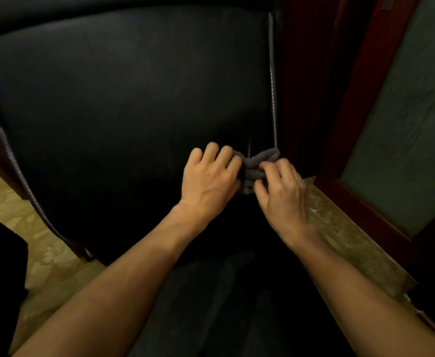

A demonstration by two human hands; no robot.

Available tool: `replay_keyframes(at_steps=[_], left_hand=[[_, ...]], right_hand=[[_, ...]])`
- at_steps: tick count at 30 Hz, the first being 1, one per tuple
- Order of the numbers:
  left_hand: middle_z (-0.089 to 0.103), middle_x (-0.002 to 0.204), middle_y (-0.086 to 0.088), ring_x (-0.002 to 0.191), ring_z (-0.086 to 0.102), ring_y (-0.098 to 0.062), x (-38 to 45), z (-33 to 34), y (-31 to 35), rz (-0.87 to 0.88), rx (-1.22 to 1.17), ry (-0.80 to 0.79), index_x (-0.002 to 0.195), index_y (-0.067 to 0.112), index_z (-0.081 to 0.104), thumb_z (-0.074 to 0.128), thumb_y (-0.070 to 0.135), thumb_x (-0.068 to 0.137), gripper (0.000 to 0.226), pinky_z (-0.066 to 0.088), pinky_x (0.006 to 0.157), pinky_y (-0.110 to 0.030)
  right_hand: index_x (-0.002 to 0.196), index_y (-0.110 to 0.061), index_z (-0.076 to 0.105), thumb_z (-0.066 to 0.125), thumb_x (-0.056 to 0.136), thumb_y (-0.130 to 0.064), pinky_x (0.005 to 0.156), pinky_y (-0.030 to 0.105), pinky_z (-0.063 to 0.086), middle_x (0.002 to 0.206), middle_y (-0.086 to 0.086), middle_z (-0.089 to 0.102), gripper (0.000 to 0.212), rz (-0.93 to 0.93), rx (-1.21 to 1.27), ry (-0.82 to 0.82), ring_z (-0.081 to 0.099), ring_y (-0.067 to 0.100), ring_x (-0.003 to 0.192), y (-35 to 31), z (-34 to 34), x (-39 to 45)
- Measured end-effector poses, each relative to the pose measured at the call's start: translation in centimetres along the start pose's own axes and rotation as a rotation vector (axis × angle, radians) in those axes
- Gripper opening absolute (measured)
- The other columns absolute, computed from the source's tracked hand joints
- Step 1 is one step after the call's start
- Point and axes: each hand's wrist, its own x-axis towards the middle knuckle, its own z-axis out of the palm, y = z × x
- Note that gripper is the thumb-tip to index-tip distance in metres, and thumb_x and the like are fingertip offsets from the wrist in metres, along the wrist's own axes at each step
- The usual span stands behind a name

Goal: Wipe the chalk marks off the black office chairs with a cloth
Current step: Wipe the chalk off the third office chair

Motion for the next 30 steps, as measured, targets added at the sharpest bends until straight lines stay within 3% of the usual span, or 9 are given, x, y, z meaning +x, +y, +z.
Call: replay_keyframes(at_steps=[3, 6, 9, 13, 16, 20, 23, 27, 30], left_hand=[[0.06, 0.085, -0.01, 0.077, 0.055, -0.033, 2.0, -0.8, -1.1, -0.112, -0.019, 0.039, 0.086, 0.013, 0.063, 0.061, 0.028, 0.08, 0.017, 0.029, 0.064, -0.042], [0.061, 0.092, -0.011, 0.078, 0.055, -0.033, 2.0, -0.7, -1.3, -0.17, -0.021, 0.009, 0.096, 0.013, 0.065, 0.059, 0.025, 0.082, 0.02, 0.033, 0.063, -0.041], [0.062, 0.095, -0.011, 0.079, 0.053, -0.033, -0.9, 0.1, -0.8, -0.092, -0.028, -0.029, 0.101, 0.013, 0.067, 0.056, 0.026, 0.084, 0.024, 0.031, 0.064, -0.042], [0.062, 0.097, -0.009, 0.078, 0.053, -0.031, -3.0, -0.1, -0.3, -0.004, -0.045, -0.131, 0.103, 0.013, 0.067, 0.048, 0.024, 0.088, 0.026, 0.032, 0.064, -0.04], [0.06, 0.092, -0.01, 0.077, 0.052, -0.033, -0.9, -0.8, -1.0, -0.067, -0.041, -0.091, 0.099, 0.013, 0.067, 0.05, 0.022, 0.086, 0.023, 0.028, 0.065, -0.041], [0.059, 0.096, -0.014, 0.078, 0.053, -0.032, 2.8, -1.2, -1.8, -0.211, -0.071, -0.034, 0.113, 0.015, 0.067, 0.042, 0.028, 0.089, 0.037, 0.03, 0.064, -0.037], [0.06, 0.094, -0.013, 0.077, 0.052, -0.033, 1.6, -0.3, -1.3, -0.139, -0.074, -0.009, 0.11, 0.018, 0.071, 0.052, 0.024, 0.088, 0.029, 0.028, 0.064, -0.039], [0.06, 0.097, -0.009, 0.08, 0.051, -0.03, -2.2, -0.1, -0.3, -0.046, -0.07, -0.139, 0.109, 0.018, 0.07, 0.048, 0.026, 0.091, 0.03, 0.029, 0.066, -0.039], [0.061, 0.092, -0.008, 0.08, 0.051, -0.032, -0.6, -1.0, -1.4, -0.051, -0.07, -0.104, 0.102, 0.018, 0.071, 0.052, 0.024, 0.086, 0.026, 0.027, 0.066, -0.041]], right_hand=[[0.099, -0.005, 0.067, 0.069, 0.083, -0.015, 0.066, 0.039, 0.046, 0.105, 0.018, 0.057, 0.019, 0.031, -0.061, 0.098, 0.053, 0.033, 0.092, -0.4, -1.1, 3.6], [0.092, -0.006, 0.066, 0.065, 0.081, -0.017, 0.072, 0.044, 0.044, 0.115, 0.016, 0.06, 0.015, -0.056, -0.153, 0.135, 0.049, 0.033, 0.1, -0.5, -1.1, 5.1], [0.093, -0.005, 0.067, 0.065, 0.084, -0.016, 0.072, 0.042, 0.04, 0.107, 0.014, 0.064, 0.014, -0.183, -0.154, 0.041, 0.056, 0.033, 0.093, 0.7, -0.1, 2.1], [0.089, -0.004, 0.067, 0.063, 0.086, -0.016, 0.069, 0.04, 0.039, 0.091, 0.013, 0.063, 0.013, -0.197, -0.104, -0.055, 0.059, 0.032, 0.082, 1.0, 0.3, -0.8], [0.092, -0.006, 0.066, 0.06, 0.086, -0.018, 0.07, 0.042, 0.039, 0.094, 0.013, 0.062, 0.015, -0.191, -0.169, -0.038, 0.056, 0.033, 0.085, 0.3, -0.6, 2.5], [0.103, -0.01, 0.066, 0.064, 0.082, -0.017, 0.069, 0.042, 0.039, 0.099, 0.012, 0.062, 0.022, -0.16, -0.226, 0.035, 0.055, 0.033, 0.088, -0.4, -1.4, 6.8], [0.094, -0.01, 0.065, 0.064, 0.081, -0.018, 0.069, 0.043, 0.038, 0.097, 0.011, 0.062, 0.015, -0.235, -0.241, 0.002, 0.056, 0.033, 0.087, -0.1, -0.7, 5.2], [0.084, -0.01, 0.064, 0.067, 0.079, -0.017, 0.071, 0.041, 0.034, 0.088, 0.008, 0.061, 0.009, -0.305, -0.235, -0.094, 0.056, 0.03, 0.082, -0.1, -0.1, 1.3], [0.081, -0.009, 0.063, 0.066, 0.076, -0.019, 0.071, 0.042, 0.034, 0.087, 0.01, 0.061, 0.012, -0.32, -0.224, -0.069, 0.056, 0.032, 0.083, -0.4, -0.9, 3.9]])
